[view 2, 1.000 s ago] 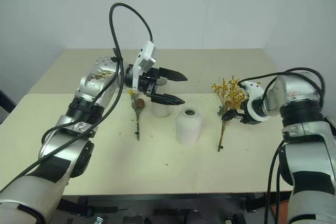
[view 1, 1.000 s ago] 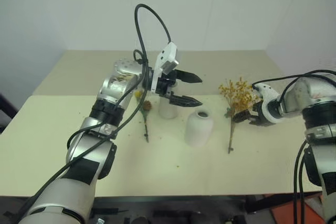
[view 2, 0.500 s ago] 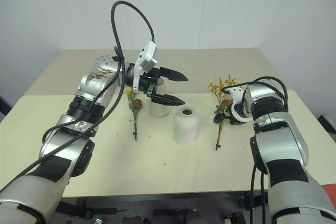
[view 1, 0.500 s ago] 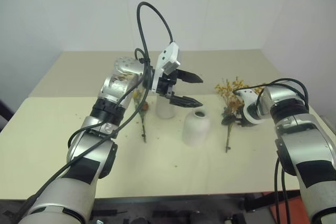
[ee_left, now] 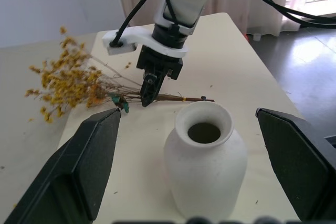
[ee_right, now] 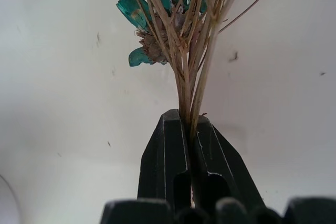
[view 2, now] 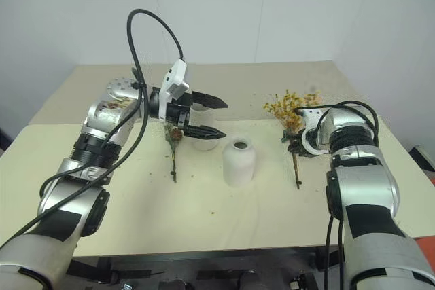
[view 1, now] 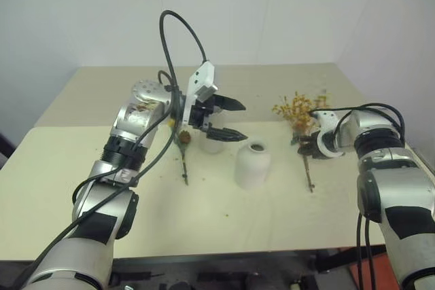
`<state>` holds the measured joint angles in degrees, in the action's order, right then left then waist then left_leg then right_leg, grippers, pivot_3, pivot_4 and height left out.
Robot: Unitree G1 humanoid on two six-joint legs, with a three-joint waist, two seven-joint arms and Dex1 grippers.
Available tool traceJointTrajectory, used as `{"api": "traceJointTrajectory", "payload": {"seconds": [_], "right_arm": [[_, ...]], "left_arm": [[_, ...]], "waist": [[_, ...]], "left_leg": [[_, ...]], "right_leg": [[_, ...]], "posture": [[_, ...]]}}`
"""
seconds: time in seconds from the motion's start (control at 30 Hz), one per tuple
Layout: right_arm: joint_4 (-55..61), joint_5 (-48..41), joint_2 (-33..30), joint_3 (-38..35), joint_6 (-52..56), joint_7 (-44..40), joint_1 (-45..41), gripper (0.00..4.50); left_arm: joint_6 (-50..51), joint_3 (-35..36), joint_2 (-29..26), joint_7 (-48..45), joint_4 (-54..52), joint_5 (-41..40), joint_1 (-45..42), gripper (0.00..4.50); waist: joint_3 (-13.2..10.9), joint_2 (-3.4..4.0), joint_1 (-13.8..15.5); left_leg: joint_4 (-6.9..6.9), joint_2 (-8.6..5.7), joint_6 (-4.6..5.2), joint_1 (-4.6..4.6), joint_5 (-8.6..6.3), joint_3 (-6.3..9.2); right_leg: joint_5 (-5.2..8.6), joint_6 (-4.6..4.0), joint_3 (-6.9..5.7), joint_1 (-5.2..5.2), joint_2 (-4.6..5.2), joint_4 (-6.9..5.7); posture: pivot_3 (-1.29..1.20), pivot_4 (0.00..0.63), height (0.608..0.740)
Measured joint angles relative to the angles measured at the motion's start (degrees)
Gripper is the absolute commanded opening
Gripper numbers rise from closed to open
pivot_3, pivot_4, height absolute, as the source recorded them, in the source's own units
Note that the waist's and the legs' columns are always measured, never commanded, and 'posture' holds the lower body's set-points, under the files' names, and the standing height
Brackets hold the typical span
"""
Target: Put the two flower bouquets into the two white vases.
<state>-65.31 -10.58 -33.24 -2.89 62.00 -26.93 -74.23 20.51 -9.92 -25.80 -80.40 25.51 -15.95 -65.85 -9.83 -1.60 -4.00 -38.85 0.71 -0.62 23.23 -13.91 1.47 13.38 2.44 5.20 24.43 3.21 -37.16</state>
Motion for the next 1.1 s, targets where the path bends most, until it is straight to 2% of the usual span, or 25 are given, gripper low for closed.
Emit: {"api": "traceJointTrajectory", "payload": {"seconds": [0.13,0.37,0.57,0.8,1.1], "right_arm": [[8.0,-2.1,-1.9,-7.0,-0.7,4.1,2.9,0.04],[47.5,-11.8,3.1,-20.8,-5.7,7.5,18.9,0.04],[71.6,-22.3,7.0,-23.0,-6.1,5.4,24.3,0.04],[83.5,-28.0,7.9,-20.0,-6.9,3.3,29.3,0.04],[89.1,-33.2,9.7,-17.7,-8.6,3.5,31.0,0.04]], "left_arm": [[1.1,0.0,-0.9,-0.6,-1.9,-0.1,1.6,4.50],[2.6,-0.1,-2.3,-2.6,-5.6,-1.1,5.0,4.50],[3.5,-0.3,-2.9,-3.4,-6.8,-1.2,5.9,4.50],[3.6,-0.3,-2.8,-3.6,-6.8,-1.2,5.9,4.50],[3.8,-0.5,-2.8,-4.1,-6.8,-1.2,5.9,4.50]], "waist": [[0.0,0.01,0.0],[0.0,0.04,-0.1],[0.0,0.06,0.2],[0.0,0.06,0.3],[0.0,0.06,0.3]], "left_leg": [[0.00,0.00,0.00,0.00,0.00,0.00],[0.01,0.02,0.00,0.03,0.00,0.04],[-0.03,0.02,0.00,-0.02,0.00,0.08],[-0.04,0.01,0.00,-0.02,0.00,0.08],[-0.04,0.02,0.00,-0.02,0.00,0.07]], "right_leg": [[0.00,0.01,0.00,0.00,0.00,0.00],[-0.01,0.01,0.00,0.03,-0.02,-0.07],[0.00,0.02,-0.07,-0.08,-0.02,-0.02],[0.00,0.02,-0.08,-0.07,-0.02,0.01],[0.00,0.01,-0.07,-0.07,-0.02,0.02]], "posture": [[0.00,0.150,0.740],[0.00,0.150,0.740],[0.00,0.150,0.740],[0.00,0.150,0.740],[0.00,0.150,0.740]]}}
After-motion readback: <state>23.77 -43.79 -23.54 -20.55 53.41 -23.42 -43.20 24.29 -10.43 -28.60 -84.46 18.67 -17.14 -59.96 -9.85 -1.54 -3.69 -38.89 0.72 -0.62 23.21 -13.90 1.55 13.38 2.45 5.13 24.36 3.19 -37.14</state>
